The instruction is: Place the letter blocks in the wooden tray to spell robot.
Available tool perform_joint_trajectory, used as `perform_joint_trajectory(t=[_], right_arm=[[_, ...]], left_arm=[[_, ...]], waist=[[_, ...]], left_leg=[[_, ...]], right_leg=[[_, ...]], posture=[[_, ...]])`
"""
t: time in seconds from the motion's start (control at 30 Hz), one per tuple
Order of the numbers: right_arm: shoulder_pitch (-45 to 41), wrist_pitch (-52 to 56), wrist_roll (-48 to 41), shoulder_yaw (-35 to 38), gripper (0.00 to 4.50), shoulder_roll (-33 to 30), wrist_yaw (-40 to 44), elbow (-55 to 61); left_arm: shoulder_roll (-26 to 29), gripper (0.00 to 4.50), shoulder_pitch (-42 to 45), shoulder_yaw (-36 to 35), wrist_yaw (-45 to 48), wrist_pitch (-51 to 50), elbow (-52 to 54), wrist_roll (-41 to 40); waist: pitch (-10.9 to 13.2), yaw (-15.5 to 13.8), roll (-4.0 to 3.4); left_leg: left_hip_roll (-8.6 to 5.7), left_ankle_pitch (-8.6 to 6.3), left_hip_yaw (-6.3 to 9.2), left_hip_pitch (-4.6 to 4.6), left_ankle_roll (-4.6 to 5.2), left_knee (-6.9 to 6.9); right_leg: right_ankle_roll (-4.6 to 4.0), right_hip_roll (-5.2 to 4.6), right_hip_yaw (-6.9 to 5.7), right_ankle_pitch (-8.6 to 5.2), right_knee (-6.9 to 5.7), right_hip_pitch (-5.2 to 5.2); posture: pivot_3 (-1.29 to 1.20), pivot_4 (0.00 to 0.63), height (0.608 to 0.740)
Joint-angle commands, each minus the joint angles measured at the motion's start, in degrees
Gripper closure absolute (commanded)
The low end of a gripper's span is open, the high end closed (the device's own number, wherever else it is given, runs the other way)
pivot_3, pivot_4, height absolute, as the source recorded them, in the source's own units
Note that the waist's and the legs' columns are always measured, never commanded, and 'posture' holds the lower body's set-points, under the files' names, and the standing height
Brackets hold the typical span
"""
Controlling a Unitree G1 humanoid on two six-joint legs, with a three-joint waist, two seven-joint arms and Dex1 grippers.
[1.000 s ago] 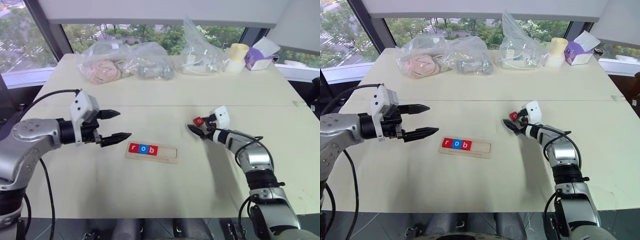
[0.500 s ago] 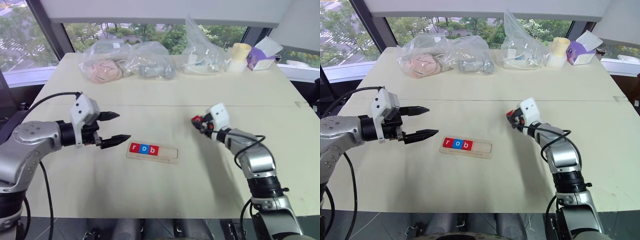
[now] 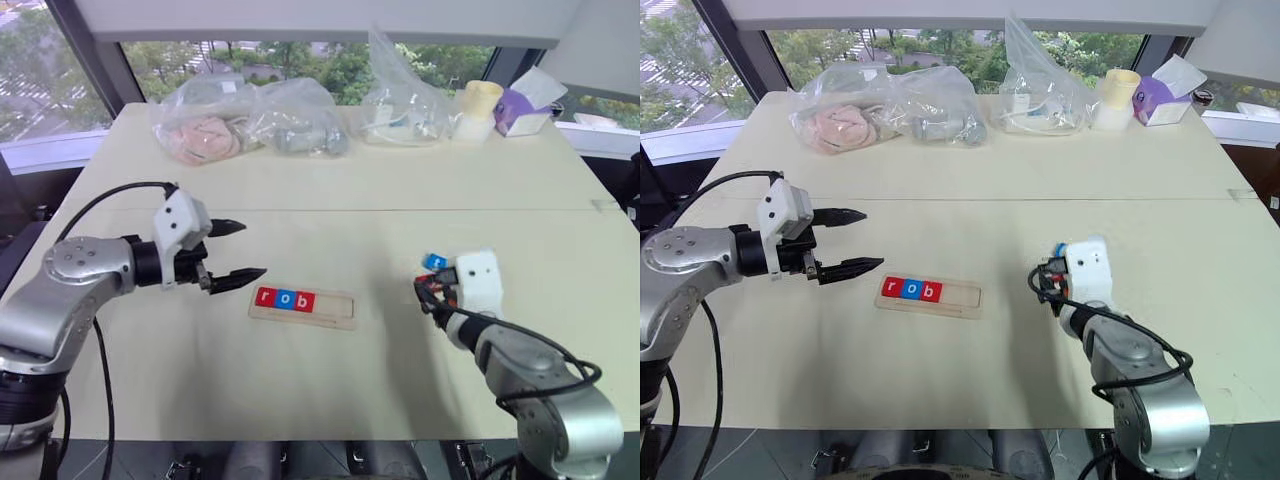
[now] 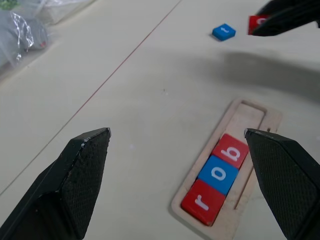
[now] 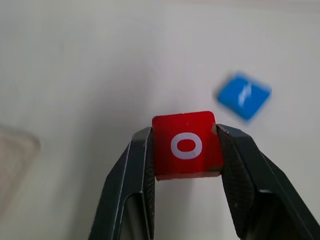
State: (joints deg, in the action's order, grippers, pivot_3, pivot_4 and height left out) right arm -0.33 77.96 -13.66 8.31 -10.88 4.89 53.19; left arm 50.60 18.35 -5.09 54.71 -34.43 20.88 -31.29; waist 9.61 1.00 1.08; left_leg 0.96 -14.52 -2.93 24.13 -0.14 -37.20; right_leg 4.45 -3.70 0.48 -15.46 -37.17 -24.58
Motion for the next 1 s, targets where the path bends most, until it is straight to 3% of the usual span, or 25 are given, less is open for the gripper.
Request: perform_joint_trajectory(t=[0.03, 0.3, 0.53, 0.57, 0.67, 0.8, 0.9, 1.0], right_arm=[[1.8, 2.5, -1.0, -1.5, 3.32, 2.3, -0.4, 3.8], [1.5, 6.3, -2.0, -1.7, 3.32, 3.7, 1.3, 0.4], [0.3, 4.9, -4.9, 0.0, 0.04, 1.6, 6.6, -0.4], [0.1, 4.8, -5.5, 0.3, 0.04, 1.1, 7.4, -0.2], [-1.7, -6.5, -10.4, 5.7, 0.04, -11.6, 21.7, -1.5], [-5.3, -22.5, -18.5, 14.1, 0.04, -27.6, 45.3, -14.7], [-6.7, -37.5, -10.3, 5.8, 0.04, -39.0, 55.9, -30.2], [-11.1, -51.5, -5.0, -1.4, 0.04, -42.6, 62.7, -42.6]], left_arm=[[1.4, 0.00, 0.4, 1.2, 2.4, 1.6, 0.7, 1.2], [0.8, 0.00, 0.8, 2.3, 2.8, 1.7, 0.7, 2.6], [1.5, 0.00, -0.6, 1.2, 2.4, 0.0, 1.9, 2.1], [1.6, 0.00, -0.8, 1.0, 2.4, -0.1, 2.0, 2.0], [2.7, 0.00, -1.0, 0.1, 3.5, -0.8, 1.8, 1.3], [4.5, 0.00, 0.1, 0.5, 6.6, -1.2, 1.2, 0.1], [6.7, 0.00, 0.2, 2.8, 10.4, -0.7, 2.4, 0.6], [6.8, 0.00, -0.4, 2.9, 10.6, -1.9, 4.8, -0.9]], waist=[[0.0, 0.1, 0.00], [0.0, -0.1, 0.03], [0.0, 0.0, 0.04], [0.0, 0.0, 0.04], [0.0, 0.0, 0.02], [0.1, -0.1, 0.10], [0.1, -0.2, 0.22], [0.1, 0.0, 0.22]], left_leg=[[0.00, 0.00, 0.00, 0.00, 0.01, -0.03], [-0.01, 0.06, -0.02, -0.03, 0.10, -0.17], [-0.01, 0.06, -0.01, -0.07, 0.10, -0.18], [-0.01, 0.06, -0.01, -0.07, 0.10, -0.19], [-0.02, 0.06, -0.03, -0.07, 0.10, -0.22], [-0.03, 0.05, -0.05, -0.13, 0.13, -0.31], [0.01, 0.05, 0.02, -0.34, 0.13, -0.20], [0.00, 0.05, -0.12, -0.62, 0.13, -0.12]], right_leg=[[0.01, 0.04, 0.01, 0.01, -0.01, 0.01], [0.07, 0.19, 0.00, 0.01, 0.00, 0.12], [0.22, 0.30, -0.01, 0.09, 0.00, 0.16], [0.22, 0.31, -0.01, 0.09, 0.00, 0.17], [0.23, 0.31, -0.05, 0.09, 0.00, 0.17], [0.23, 0.33, -0.07, 0.08, 0.13, 0.33], [0.16, 0.42, -0.08, 0.03, 0.15, 0.53], [0.14, 0.42, 0.03, 0.02, 0.18, 0.73]], posture=[[0.00, 0.150, 0.739], [0.00, 0.150, 0.739], [0.00, 0.150, 0.739], [0.00, 0.150, 0.739], [0.00, 0.150, 0.739], [0.00, 0.150, 0.739], [0.00, 0.150, 0.739], [0.00, 0.150, 0.739]])
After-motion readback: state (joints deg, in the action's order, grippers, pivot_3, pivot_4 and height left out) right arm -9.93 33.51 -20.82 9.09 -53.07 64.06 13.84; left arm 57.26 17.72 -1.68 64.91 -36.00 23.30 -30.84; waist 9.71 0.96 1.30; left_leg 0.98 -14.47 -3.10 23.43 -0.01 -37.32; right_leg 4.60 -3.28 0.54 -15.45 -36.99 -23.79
